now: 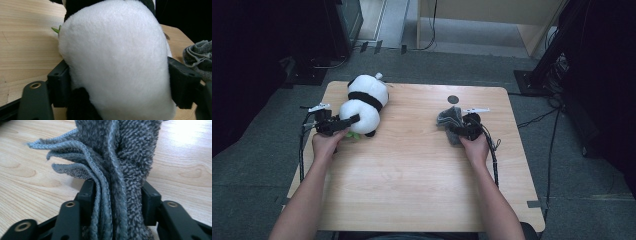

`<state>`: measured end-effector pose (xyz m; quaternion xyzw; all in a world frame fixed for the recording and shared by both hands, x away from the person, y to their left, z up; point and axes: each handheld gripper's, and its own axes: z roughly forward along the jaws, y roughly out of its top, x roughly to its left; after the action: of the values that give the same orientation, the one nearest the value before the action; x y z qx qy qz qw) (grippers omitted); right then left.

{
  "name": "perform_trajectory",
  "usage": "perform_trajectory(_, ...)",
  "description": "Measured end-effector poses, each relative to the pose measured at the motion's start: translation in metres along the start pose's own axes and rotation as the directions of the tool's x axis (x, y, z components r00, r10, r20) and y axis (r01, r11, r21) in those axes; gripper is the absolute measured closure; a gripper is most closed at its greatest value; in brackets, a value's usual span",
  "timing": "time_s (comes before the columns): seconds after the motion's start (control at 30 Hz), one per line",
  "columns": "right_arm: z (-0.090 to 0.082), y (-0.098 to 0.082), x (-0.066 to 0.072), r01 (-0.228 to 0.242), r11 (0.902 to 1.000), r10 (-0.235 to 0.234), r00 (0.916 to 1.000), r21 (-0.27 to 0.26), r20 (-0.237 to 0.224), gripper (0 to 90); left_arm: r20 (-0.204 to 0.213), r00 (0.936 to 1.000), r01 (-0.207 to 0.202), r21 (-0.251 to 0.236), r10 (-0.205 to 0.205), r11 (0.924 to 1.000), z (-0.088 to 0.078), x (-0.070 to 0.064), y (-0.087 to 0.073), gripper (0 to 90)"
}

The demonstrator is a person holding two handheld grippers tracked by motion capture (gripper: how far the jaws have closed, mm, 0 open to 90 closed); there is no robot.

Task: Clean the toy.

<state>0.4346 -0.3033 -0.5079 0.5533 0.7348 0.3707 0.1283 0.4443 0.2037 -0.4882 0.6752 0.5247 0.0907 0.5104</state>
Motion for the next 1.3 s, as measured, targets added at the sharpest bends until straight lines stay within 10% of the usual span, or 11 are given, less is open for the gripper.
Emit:
perform_trajectory(0.67,-0.011,0.006,-0.001,0.009,0.9996,-0.010,0.9998,-0.026,-0.017,34.8,-0.136,0.9803,-0.140,0.035,0.144,0.9895,-0.016,-0.013,0.013,8.3)
perform_trajectory(1.3,-0.044,0.002,0.002,0.017,0.9989,-0.019,0.9989,-0.044,-0.042,34.9,-0.122,0.9633,-0.232,0.069,0.239,0.9702,-0.045,-0.040,0.010,9.3)
